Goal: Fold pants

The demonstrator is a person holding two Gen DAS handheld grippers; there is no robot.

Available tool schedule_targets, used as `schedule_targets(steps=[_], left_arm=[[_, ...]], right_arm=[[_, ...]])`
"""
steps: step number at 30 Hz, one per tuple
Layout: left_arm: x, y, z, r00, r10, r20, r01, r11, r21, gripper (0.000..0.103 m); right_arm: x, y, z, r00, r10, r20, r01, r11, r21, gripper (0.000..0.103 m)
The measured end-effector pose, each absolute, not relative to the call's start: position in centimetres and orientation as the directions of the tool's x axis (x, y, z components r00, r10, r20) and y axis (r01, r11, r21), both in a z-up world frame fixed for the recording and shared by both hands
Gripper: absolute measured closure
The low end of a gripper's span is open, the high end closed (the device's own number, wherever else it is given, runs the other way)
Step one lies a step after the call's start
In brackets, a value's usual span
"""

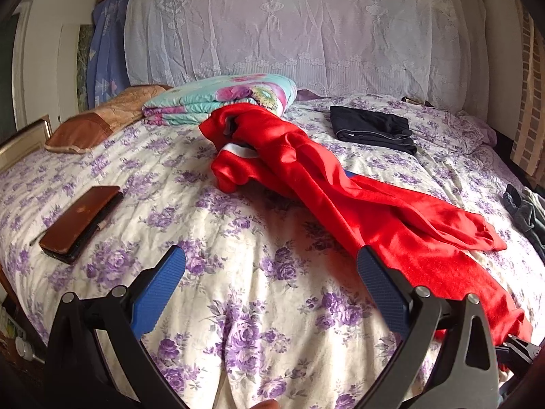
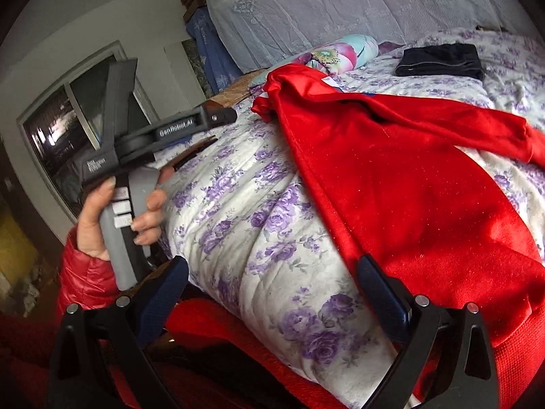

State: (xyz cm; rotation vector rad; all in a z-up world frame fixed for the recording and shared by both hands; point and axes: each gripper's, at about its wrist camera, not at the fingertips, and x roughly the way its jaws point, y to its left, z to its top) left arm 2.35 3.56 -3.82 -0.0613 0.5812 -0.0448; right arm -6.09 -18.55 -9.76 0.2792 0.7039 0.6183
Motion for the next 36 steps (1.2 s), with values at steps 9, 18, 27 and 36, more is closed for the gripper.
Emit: schedule_targets(steps=[9, 18, 27, 36], left_arm=[[5.6, 5.6, -8.7, 0.758, -0.142, -0.637, 0.003, 0.977, -0.214, 0.005], [5.8, 5.4, -9.5, 0.775, -0.117, -0.622, 0.007, 0.984, -0.176, 0.005], [5.5, 5.4, -9.5, 0.786, -0.135, -0.604, 0.026, 0.982, -0.186, 0.005], [5.6, 5.5, -9.6, 0.784, -0.133, -0.606, 0.032, 0.984, -0.175, 0.005]], right_arm=[[-5.6, -20.5, -9.5, 0.496, 0.78, -0.382, -0.408, 0.597, 0.691, 0.003], [-2.7, -17.7, -10.8, 0.444, 0.828, -0.341, -0.285, 0.492, 0.823, 0.004], [-1.2, -25.7, -11.2, 0.83, 0.45, -0.331, 0.037, 0.547, 0.836, 0.048], [-1.8, -30.7, -10.7, 0.808, 0.497, -0.317, -0.014, 0.554, 0.833, 0.091]])
